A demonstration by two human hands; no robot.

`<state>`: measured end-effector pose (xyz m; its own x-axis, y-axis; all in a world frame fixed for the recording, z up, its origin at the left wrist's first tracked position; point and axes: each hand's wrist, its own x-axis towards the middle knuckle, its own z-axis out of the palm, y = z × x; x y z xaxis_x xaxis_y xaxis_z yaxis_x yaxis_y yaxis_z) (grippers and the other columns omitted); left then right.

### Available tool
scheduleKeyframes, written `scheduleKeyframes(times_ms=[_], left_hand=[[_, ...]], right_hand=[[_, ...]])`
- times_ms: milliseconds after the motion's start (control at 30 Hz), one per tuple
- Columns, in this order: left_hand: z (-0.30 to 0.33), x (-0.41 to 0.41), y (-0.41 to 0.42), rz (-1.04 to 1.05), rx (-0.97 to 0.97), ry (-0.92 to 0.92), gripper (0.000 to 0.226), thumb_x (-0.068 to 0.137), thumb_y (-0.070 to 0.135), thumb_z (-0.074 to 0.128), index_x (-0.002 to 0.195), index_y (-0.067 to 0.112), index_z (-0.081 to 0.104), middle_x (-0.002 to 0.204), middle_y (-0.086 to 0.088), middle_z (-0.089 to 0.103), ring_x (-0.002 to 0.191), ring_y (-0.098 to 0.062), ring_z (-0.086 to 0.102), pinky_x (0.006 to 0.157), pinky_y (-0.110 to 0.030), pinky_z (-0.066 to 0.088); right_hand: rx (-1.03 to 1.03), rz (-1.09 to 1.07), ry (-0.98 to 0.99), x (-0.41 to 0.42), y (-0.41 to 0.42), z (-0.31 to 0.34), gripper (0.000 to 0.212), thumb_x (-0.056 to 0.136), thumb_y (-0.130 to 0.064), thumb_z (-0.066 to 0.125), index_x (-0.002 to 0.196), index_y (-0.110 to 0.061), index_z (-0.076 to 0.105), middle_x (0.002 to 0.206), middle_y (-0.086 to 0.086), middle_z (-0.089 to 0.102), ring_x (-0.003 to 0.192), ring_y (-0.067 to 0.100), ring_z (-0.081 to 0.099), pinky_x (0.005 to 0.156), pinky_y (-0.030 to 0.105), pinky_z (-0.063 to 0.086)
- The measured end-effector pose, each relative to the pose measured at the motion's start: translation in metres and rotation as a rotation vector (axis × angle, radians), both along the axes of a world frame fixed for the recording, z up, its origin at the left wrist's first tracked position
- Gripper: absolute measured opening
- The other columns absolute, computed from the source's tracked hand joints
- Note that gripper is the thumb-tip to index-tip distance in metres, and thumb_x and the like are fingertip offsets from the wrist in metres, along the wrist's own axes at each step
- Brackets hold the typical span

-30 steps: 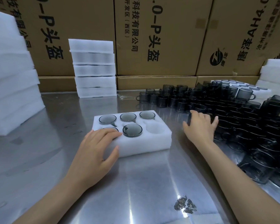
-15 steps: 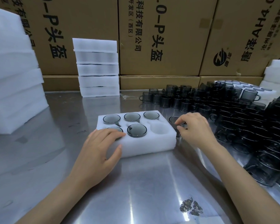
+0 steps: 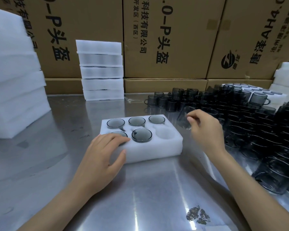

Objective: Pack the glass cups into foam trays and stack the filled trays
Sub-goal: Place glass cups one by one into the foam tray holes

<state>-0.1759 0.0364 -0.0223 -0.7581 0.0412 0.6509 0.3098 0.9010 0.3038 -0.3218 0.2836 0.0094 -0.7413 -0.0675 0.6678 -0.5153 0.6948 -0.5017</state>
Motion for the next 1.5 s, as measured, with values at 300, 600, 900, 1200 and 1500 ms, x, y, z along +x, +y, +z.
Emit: scheduleKeyframes(times_ms=[300,600,900,1200,1500], left_hand=[[0.001,0.000,0.001,0.003,0.002,-0.002,0.037,0.088,0.037,0.041,0.111,0.020,0.064,0.109,0.012,0.060,0.104,-0.008,0.050,0.094,-0.028,0.035],[-0.001,0.000,0.000,0.006,0.004,-0.001,0.036,0.088,0.037,0.042,0.112,0.021,0.064,0.109,0.014,0.059,0.104,-0.006,0.049,0.094,-0.025,0.034],[0.002,-0.003,0.004,0.096,-0.095,0.031,0.036,0.086,0.036,0.043,0.110,0.021,0.065,0.109,0.010,0.060,0.107,-0.009,0.051,0.109,-0.032,0.020],[0.023,-0.022,0.050,0.030,-0.369,0.022,0.054,0.088,0.041,0.040,0.132,0.014,0.055,0.139,0.003,0.052,0.129,-0.019,0.048,0.111,-0.045,0.028],[0.016,-0.035,0.066,0.006,-0.376,-0.112,0.051,0.083,0.041,0.040,0.118,0.015,0.066,0.120,0.005,0.066,0.112,-0.017,0.062,0.104,-0.048,0.036]], right_hand=[[0.197,0.280,0.152,0.025,-0.023,0.002,0.005,0.090,-0.019,0.056,0.089,-0.023,0.059,0.085,-0.013,0.056,0.083,0.008,0.045,0.061,0.038,0.047],[0.182,0.466,-0.006,0.024,-0.016,0.004,0.013,0.090,-0.029,0.041,0.083,-0.032,0.051,0.082,-0.017,0.048,0.088,0.000,0.039,0.072,0.038,0.041],[0.071,0.466,-0.008,0.025,-0.015,0.002,0.020,0.087,-0.045,0.040,0.091,-0.036,0.057,0.100,-0.019,0.053,0.102,0.005,0.048,0.082,0.036,0.044],[0.056,0.468,-0.101,0.021,-0.016,-0.003,0.046,0.093,-0.039,0.034,0.137,-0.034,0.046,0.139,-0.026,0.043,0.133,-0.007,0.031,0.114,0.029,0.025],[0.293,0.430,-0.290,0.014,-0.023,-0.009,0.034,0.099,-0.031,0.037,0.124,-0.039,0.059,0.132,-0.032,0.048,0.133,-0.006,0.034,0.111,0.040,0.031]])
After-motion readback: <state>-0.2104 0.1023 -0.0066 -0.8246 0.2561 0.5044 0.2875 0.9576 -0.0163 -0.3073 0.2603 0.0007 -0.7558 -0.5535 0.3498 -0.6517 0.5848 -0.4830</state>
